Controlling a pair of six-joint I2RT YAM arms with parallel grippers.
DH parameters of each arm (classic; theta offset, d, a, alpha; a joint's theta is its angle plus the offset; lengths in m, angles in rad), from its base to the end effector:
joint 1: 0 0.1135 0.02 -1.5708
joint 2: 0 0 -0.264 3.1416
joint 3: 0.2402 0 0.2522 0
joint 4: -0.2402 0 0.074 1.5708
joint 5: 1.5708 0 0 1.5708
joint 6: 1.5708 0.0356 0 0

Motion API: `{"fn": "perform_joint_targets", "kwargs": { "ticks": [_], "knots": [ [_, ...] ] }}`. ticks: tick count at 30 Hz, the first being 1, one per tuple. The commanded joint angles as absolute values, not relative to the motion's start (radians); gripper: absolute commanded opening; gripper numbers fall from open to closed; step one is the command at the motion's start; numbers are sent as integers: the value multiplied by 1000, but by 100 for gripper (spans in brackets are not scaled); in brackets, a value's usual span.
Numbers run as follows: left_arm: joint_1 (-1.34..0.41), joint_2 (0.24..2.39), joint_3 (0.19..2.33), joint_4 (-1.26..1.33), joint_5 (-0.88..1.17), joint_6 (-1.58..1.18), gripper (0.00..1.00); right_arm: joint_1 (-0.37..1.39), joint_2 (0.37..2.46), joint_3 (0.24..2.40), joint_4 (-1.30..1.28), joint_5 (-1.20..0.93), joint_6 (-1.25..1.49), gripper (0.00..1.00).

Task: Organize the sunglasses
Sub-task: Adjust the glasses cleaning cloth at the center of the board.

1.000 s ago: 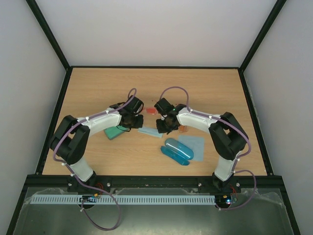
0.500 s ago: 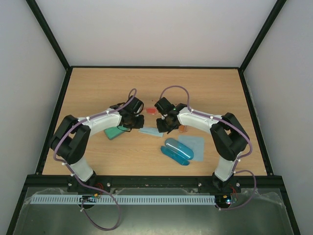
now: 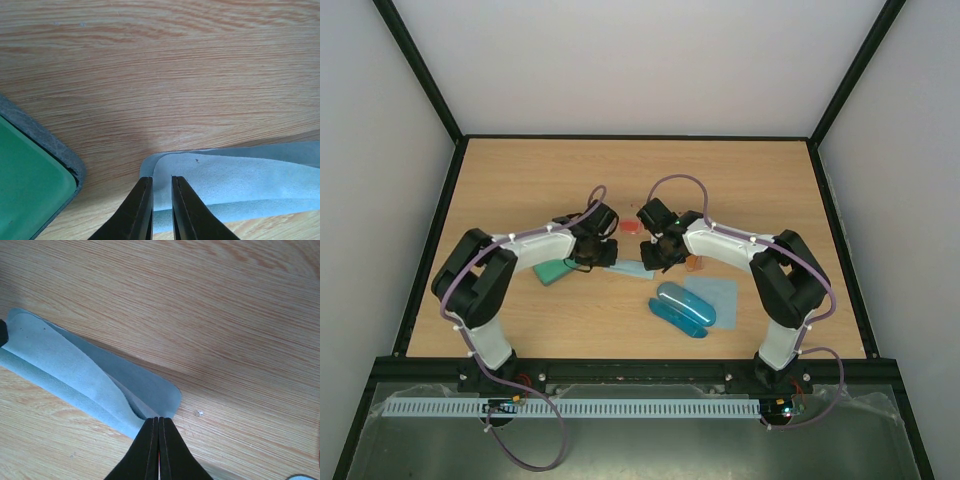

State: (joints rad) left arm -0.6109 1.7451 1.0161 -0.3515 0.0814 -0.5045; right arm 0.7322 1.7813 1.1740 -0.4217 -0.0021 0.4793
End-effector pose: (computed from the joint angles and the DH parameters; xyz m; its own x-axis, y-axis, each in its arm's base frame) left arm 0.2768 -0.1974 0.1585 -0.9241 0.0590 -0.3776 0.1787 0.9401 -0.2904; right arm 0.2729 0.2454 0.1873 -0.8741 -0.1656 -0.4567 -0.3000 0.9234 0.2394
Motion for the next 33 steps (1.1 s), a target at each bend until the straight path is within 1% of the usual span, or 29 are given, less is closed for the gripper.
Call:
{"fn": "perform_joint_targets", "kwargs": {
  "ticks": [1, 16, 22, 28, 33],
  "knots": [
    [-623, 1767, 1038, -366, 52, -497, 15, 728, 1796, 1169, -451, -16, 474, 1],
    [-637, 1791, 1058, -397, 2, -494, 15, 728, 1799, 1168, -448, -24, 468, 1],
    [-637, 1793, 1060, -398, 3, -493, 18, 727, 1801, 1175, -449, -26, 465, 1],
    [-640, 1799, 1071, -395, 9, -491, 13, 728, 1801, 1177, -451, -25, 463, 1],
    [-644, 1808, 1077, -395, 9, -489, 12, 727, 1803, 1176, -452, -26, 460, 1]
  ]
}}
